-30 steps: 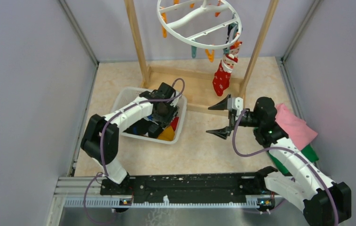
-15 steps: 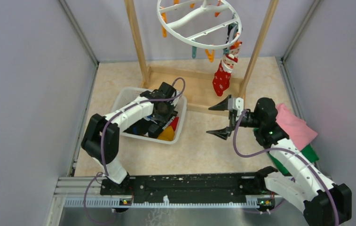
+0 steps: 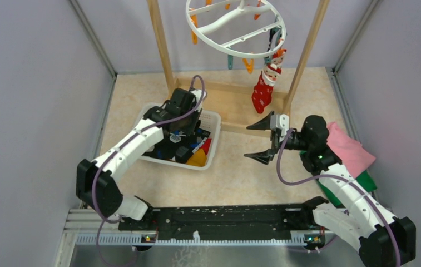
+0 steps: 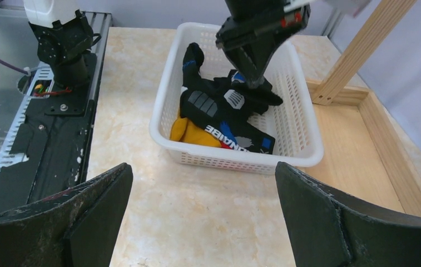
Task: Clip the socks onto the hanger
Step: Pick up the sock from the bin.
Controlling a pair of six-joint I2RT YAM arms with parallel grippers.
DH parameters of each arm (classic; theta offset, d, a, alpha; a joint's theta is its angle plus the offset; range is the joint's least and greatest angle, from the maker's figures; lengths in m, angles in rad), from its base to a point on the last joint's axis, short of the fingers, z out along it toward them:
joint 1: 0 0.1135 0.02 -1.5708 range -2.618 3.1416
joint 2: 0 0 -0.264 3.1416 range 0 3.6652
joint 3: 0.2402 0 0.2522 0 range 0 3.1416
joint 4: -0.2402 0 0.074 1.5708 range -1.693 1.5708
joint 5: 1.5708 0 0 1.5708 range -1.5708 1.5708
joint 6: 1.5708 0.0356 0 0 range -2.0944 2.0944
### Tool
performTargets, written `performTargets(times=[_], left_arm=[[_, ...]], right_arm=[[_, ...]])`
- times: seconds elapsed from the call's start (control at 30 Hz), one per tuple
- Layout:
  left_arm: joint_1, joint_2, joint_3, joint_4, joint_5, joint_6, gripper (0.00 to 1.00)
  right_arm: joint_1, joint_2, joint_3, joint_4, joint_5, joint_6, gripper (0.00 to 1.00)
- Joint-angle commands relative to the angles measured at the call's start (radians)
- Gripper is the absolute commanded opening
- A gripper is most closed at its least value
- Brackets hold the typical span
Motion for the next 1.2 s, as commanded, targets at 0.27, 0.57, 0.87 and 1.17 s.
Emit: performTargets(times=[0.27, 0.57, 0.87, 1.17], left_arm=[[0.209, -0.322, -0.173, 0.387, 0.478, -0.337, 0.0], [0.221, -0.351, -0.111, 0.416, 0.688, -0.352, 0.0], [0.222, -0.42, -0.123, 0.344, 0.825, -0.236, 0.0], [0.226, -0.432, -0.126, 0.317, 0.887, -0.186, 0.0]], right_arm=[[0.013, 0.001, -0.008, 0.183, -0.045, 0.123, 0.98], [0.209, 0.19, 0.129, 0.26, 0.076, -0.085, 0.98], [0.209, 0.495, 0.404, 0.186, 0.074, -0.207, 0.98], [0.263, 0.632, 0.571, 0.082, -0.072, -0.354, 0.93]])
